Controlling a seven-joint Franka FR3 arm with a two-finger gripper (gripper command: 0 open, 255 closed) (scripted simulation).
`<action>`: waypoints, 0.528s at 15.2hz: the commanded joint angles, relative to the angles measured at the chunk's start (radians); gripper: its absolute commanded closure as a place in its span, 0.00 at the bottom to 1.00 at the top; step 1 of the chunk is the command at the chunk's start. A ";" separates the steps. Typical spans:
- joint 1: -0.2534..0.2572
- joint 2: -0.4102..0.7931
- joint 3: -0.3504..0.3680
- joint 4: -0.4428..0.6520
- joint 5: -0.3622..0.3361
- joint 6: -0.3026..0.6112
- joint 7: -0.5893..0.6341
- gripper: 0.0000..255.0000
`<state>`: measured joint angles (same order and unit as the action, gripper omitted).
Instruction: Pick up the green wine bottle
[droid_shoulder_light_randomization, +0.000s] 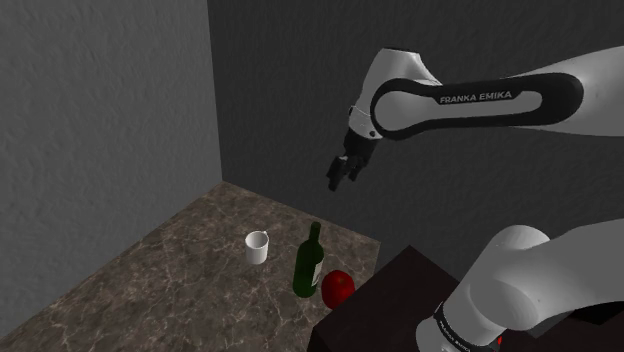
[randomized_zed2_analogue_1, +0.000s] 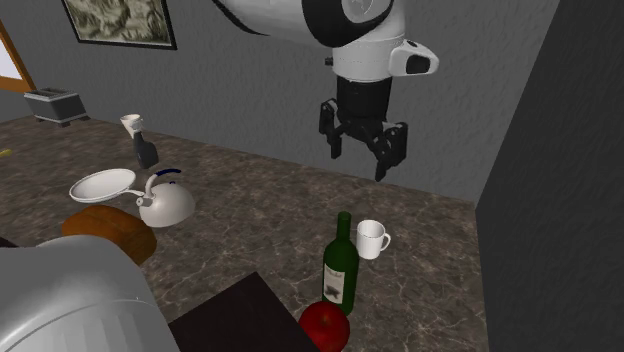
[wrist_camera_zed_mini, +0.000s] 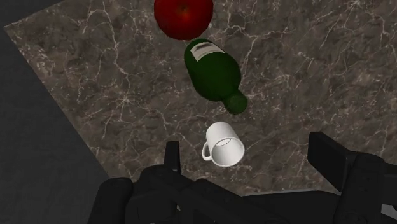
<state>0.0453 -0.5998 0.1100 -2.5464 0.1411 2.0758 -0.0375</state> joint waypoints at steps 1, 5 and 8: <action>0.006 0.050 0.019 -0.028 0.004 0.068 0.010 0.00; 0.014 0.170 0.056 -0.056 0.005 0.192 0.033 0.00; 0.016 0.273 0.084 -0.064 -0.003 0.284 0.055 0.00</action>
<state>0.0603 -0.3558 0.1845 -2.6101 0.1408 2.3342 0.0094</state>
